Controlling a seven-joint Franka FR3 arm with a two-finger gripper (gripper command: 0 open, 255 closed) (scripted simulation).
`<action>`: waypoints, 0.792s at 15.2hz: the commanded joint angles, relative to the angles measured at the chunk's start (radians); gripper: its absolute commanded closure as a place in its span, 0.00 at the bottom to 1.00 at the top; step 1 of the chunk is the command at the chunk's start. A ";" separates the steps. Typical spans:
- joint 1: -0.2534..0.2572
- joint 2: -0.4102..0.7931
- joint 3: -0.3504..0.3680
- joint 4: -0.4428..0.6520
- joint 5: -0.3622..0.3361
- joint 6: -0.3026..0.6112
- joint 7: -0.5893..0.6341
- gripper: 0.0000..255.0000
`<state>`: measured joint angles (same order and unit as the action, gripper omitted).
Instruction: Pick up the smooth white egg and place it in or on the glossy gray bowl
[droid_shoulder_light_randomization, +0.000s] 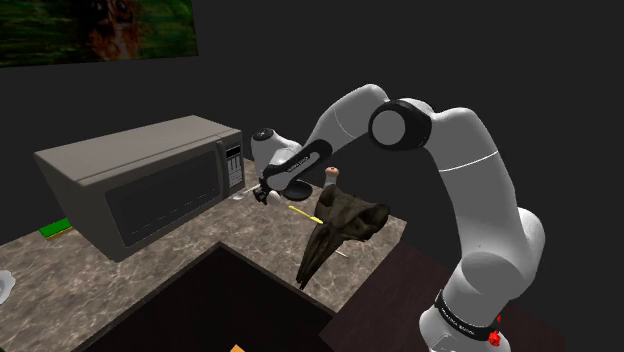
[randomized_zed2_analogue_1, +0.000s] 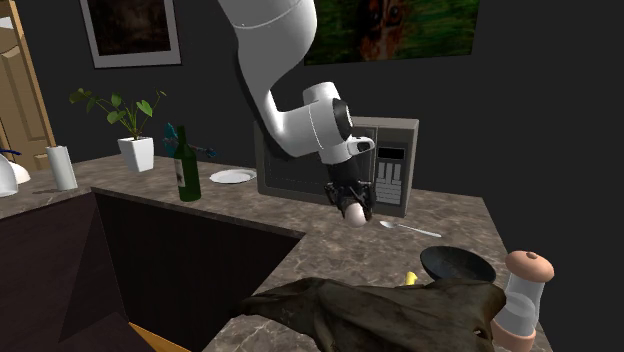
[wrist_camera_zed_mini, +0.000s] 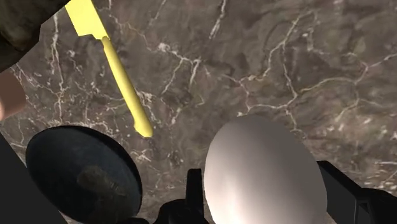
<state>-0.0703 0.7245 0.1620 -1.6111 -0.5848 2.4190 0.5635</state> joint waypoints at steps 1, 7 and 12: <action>-0.032 0.031 -0.002 0.050 0.011 -0.005 -0.052 1.00; -0.123 0.117 -0.001 0.197 0.044 -0.030 -0.195 1.00; -0.189 0.220 0.005 0.378 0.077 -0.080 -0.320 1.00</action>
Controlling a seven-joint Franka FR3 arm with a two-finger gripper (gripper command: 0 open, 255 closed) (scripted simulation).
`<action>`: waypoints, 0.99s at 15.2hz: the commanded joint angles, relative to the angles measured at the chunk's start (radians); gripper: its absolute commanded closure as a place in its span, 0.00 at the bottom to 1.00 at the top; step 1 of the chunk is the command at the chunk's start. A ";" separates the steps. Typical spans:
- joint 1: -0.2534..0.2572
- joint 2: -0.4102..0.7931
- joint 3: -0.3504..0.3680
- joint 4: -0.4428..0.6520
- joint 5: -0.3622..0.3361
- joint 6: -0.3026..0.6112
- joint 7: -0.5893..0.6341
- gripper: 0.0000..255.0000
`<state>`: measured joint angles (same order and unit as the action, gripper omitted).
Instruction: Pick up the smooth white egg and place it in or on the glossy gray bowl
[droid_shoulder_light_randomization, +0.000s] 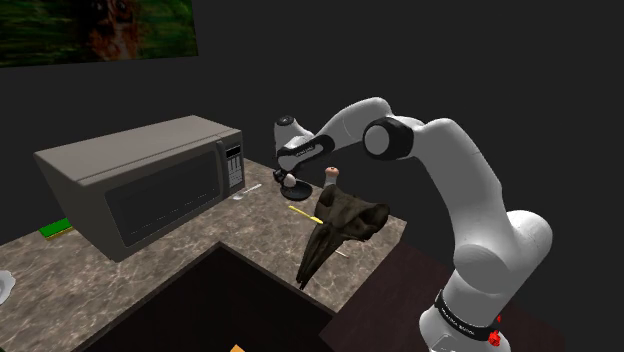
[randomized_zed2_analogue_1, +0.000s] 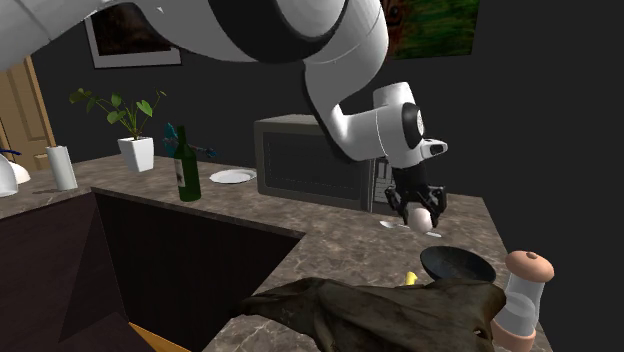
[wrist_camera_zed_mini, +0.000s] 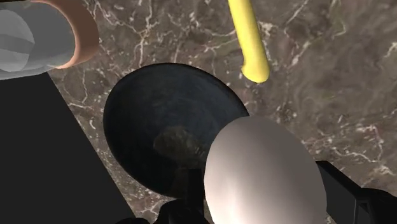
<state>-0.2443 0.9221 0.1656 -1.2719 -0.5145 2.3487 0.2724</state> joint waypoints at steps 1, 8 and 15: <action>-0.027 0.048 0.003 0.084 0.014 -0.024 -0.055 1.00; -0.068 0.263 0.009 0.445 0.056 -0.139 -0.206 1.00; -0.061 0.344 0.001 0.500 0.053 -0.112 -0.202 1.00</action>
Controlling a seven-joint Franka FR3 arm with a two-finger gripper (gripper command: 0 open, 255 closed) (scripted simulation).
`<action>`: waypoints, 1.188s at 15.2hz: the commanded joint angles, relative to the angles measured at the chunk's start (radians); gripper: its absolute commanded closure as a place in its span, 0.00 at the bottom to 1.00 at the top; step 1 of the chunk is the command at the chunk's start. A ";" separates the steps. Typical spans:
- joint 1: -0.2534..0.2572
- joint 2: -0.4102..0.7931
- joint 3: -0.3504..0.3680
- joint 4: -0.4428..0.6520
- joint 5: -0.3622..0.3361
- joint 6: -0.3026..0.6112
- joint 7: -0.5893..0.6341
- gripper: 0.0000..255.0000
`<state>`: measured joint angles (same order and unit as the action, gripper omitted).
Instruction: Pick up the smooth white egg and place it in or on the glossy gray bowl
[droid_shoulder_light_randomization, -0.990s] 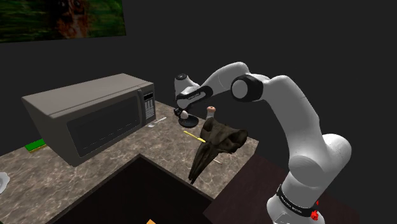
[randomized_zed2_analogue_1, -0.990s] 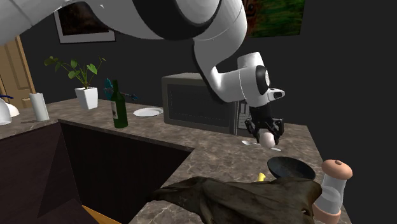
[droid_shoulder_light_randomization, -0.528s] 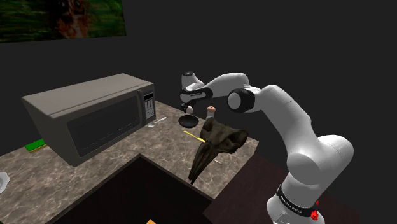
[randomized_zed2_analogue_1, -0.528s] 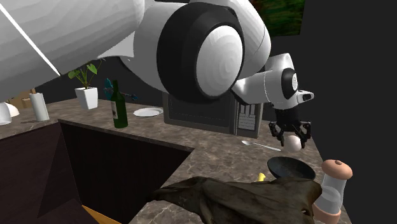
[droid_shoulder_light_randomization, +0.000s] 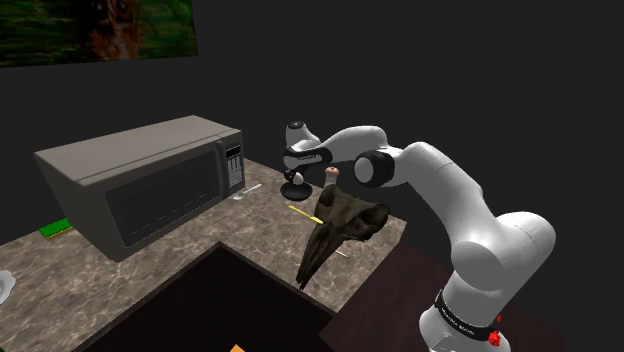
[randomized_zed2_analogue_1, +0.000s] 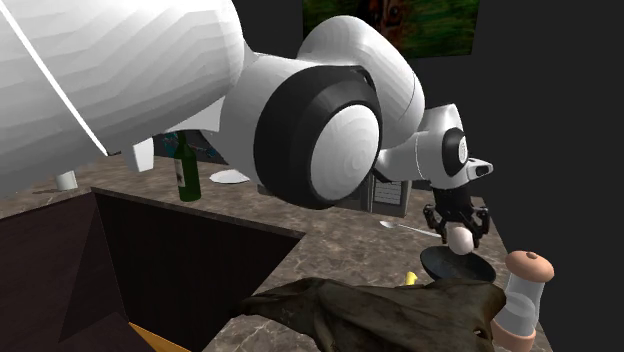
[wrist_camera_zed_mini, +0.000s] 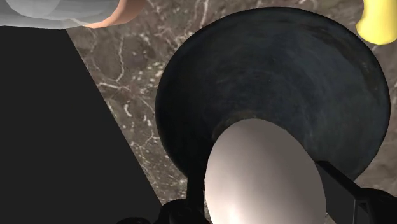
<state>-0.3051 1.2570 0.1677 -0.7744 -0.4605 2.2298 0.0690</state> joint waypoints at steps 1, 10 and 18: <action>0.001 0.022 -0.002 0.013 -0.001 0.010 0.001 1.00; 0.007 0.078 -0.006 0.067 0.000 0.014 -0.002 1.00; 0.007 0.078 -0.006 0.066 0.000 0.014 -0.002 0.00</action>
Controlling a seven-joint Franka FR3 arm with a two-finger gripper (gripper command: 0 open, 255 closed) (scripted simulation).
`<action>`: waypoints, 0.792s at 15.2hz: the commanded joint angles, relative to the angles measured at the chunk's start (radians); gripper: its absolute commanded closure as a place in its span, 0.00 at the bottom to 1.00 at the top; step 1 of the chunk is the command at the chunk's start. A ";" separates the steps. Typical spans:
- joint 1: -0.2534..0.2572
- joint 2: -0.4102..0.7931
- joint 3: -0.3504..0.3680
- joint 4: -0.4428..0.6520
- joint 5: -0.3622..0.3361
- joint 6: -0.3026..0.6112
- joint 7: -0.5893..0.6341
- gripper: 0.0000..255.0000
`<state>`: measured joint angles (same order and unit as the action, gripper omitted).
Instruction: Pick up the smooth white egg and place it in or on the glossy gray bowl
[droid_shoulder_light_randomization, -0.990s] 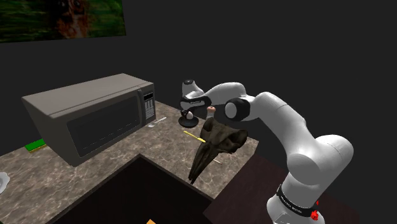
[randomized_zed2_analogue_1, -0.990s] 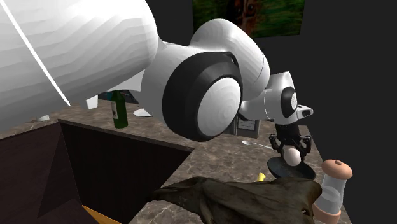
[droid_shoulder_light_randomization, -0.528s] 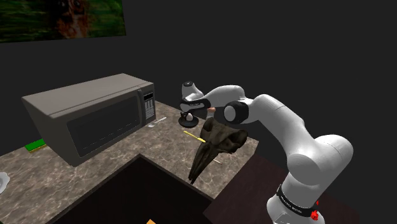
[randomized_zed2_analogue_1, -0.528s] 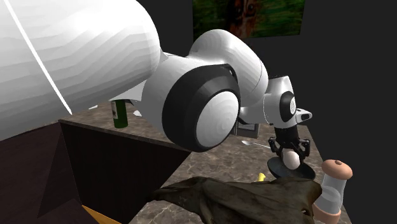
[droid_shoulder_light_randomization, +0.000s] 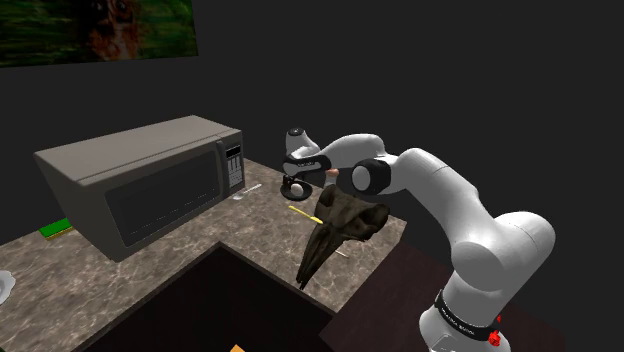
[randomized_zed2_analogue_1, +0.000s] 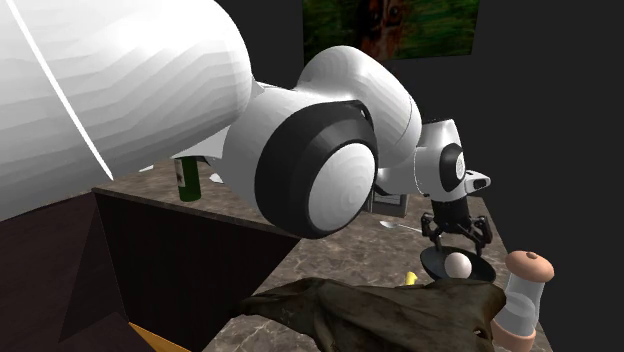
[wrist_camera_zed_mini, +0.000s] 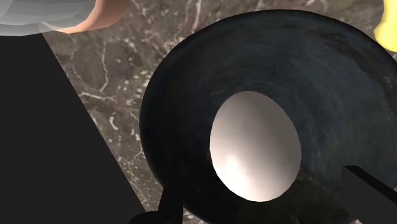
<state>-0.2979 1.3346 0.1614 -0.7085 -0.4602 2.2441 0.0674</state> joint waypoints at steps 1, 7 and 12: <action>-0.006 -0.066 0.001 -0.089 -0.007 0.019 0.018 0.00; -0.014 -0.202 0.007 -0.250 -0.017 0.037 0.047 0.00; -0.014 -0.202 0.007 -0.250 -0.017 0.036 0.047 0.00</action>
